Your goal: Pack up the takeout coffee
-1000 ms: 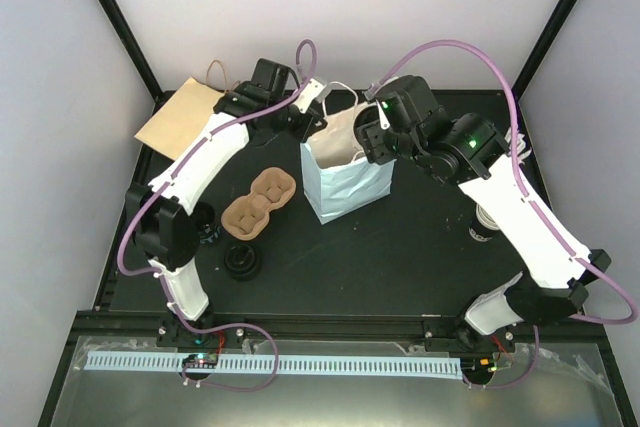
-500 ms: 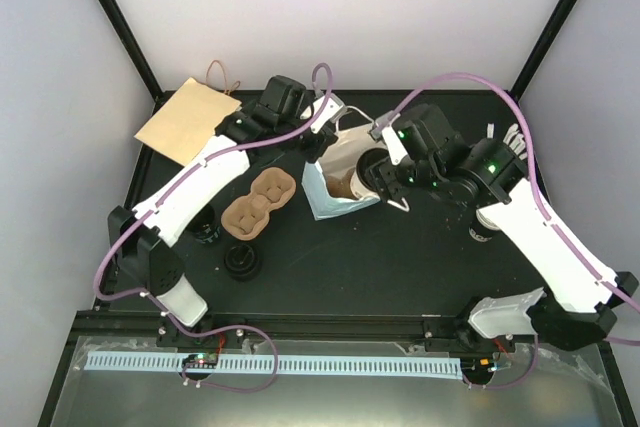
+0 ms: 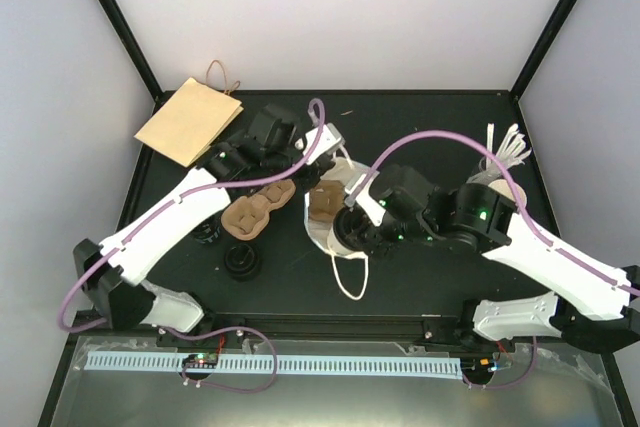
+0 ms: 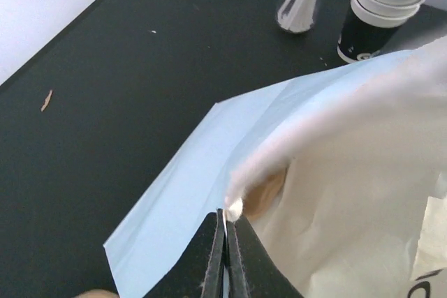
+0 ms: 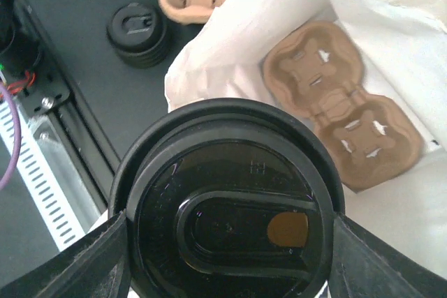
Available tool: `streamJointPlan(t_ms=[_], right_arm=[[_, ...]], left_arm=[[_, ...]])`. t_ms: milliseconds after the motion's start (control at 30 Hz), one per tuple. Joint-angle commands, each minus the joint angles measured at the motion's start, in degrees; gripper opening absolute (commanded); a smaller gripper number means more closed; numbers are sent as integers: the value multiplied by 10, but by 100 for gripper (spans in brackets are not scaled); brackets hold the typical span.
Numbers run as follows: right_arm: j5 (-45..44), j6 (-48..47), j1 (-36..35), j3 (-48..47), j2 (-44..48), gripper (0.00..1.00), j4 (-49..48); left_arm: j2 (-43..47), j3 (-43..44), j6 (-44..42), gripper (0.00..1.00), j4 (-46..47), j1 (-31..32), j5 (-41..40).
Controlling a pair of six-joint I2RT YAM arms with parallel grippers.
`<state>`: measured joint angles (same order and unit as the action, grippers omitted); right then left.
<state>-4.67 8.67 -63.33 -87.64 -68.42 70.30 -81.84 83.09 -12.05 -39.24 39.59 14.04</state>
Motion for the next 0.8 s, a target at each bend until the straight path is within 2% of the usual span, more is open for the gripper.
streamJointPlan(t_ms=[0,333,600,767], right_arm=[[-20,-8,-55,24,11,61,-14],[-218,-30,-177,71,16,63,-67],[-303,-98,-222,142,25,59,-167],[-293,-153,-232,179,35,61,-197]], left_arm=[[66,-48,-13,2,37,18,-27],[213,-189,-10,2,101,51,6],[236,-218,0,2,85,65,23],[232,-217,1,2,69,76,25]])
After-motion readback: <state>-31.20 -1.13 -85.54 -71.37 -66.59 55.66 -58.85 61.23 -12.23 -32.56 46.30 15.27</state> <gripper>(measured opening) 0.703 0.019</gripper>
